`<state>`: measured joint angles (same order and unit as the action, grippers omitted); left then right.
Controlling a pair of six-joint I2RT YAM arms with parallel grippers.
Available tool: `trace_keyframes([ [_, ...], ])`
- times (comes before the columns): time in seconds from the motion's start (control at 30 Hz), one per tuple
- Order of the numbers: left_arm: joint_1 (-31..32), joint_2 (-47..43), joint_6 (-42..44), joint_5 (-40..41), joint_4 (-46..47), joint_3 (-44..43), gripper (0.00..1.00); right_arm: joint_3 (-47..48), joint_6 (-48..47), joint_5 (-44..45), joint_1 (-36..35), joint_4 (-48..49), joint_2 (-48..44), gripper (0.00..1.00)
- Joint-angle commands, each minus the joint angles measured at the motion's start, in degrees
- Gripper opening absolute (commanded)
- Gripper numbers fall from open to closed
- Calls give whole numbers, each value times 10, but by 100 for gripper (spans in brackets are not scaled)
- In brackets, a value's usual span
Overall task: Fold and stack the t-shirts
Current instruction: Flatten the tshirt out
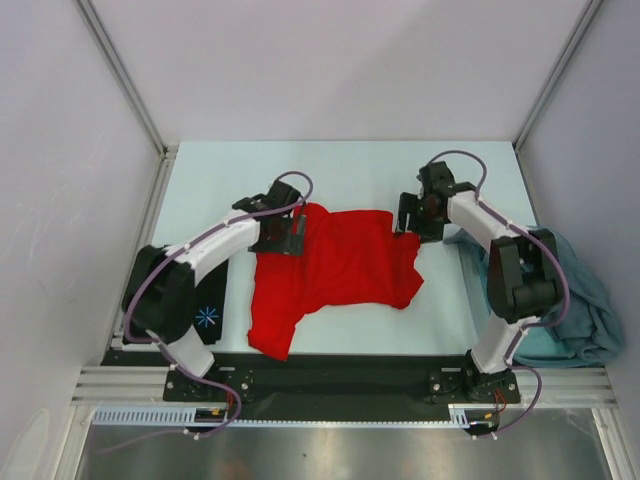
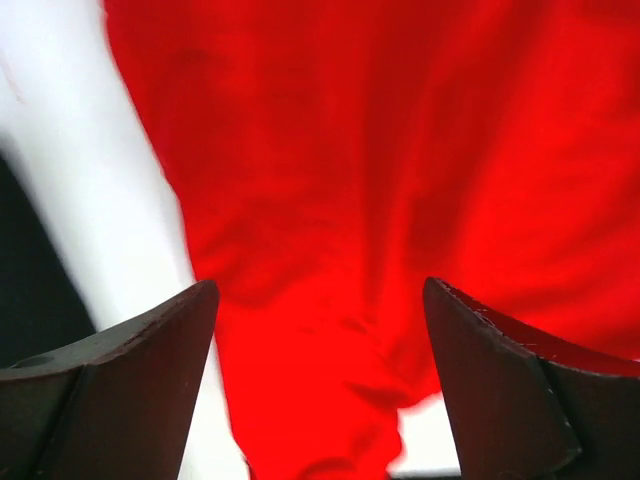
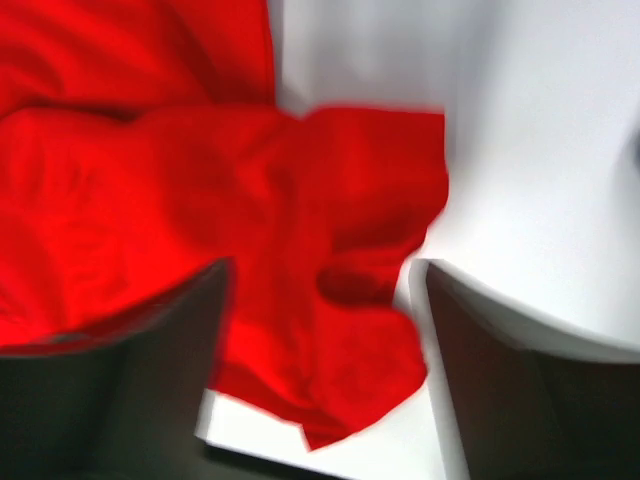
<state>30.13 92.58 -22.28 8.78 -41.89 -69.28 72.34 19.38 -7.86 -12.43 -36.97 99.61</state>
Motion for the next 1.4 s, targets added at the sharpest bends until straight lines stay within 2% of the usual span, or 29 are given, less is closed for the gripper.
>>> trace_keyframes([
  [0.0,-15,31,47,103,9,-56,88,69,-28,52,-15,2,38,69],
  [0.03,-23,37,61,95,28,-58,87,78,-30,50,-18,5,59,62],
  [0.1,-57,53,72,46,44,-64,84,94,-36,31,-22,10,76,61],
  [0.17,-95,71,70,0,39,-72,89,107,-49,7,-35,18,94,69],
  [0.2,-106,87,69,-14,38,-75,91,112,-53,6,-40,16,101,80],
  [0.27,-128,103,69,-39,41,-78,98,112,-65,-6,-48,21,107,89],
  [0.33,-133,135,74,-74,40,-90,98,105,-69,-19,-50,36,113,91],
  [0.4,-136,160,74,-99,45,-103,97,106,-69,-37,-51,48,127,90],
  [0.53,-139,207,74,-110,49,-125,90,119,-61,-51,-52,73,160,77],
  [0.63,-150,223,72,-139,52,-133,76,145,-55,-41,-52,70,184,63],
  [0.67,-157,226,71,-146,53,-136,64,150,-54,-37,-52,69,189,59],
  [0.7,-161,226,69,-153,52,-140,58,158,-47,-37,-51,67,193,48],
  [0.73,-162,226,69,-157,52,-142,53,160,-45,-36,-50,64,194,43],
  [0.77,-164,224,68,-159,53,-145,40,161,-43,-31,-50,64,193,38],
  [0.8,-164,217,68,-160,52,-148,33,161,-42,-28,-47,63,190,27],
  [0.83,-164,210,67,-158,51,-150,25,161,-35,-22,-45,61,182,22],
  [0.87,-164,202,65,-155,51,-150,13,159,-32,-13,-42,60,176,19],
  [0.9,-164,179,61,-155,52,-150,9,161,-29,-8,-38,59,169,9],
  [0.93,-164,167,59,-151,52,-149,2,159,-21,1,-31,56,150,6],
  [1.0,-164,123,46,-148,51,-147,1,159,-15,13,-23,55,124,0],
  [1.23,-164,-19,-1,-118,58,-134,0,174,-7,40,-3,43,-6,0],
  [1.37,-164,-144,-26,-99,66,-119,0,160,1,64,-4,26,-93,0],
])
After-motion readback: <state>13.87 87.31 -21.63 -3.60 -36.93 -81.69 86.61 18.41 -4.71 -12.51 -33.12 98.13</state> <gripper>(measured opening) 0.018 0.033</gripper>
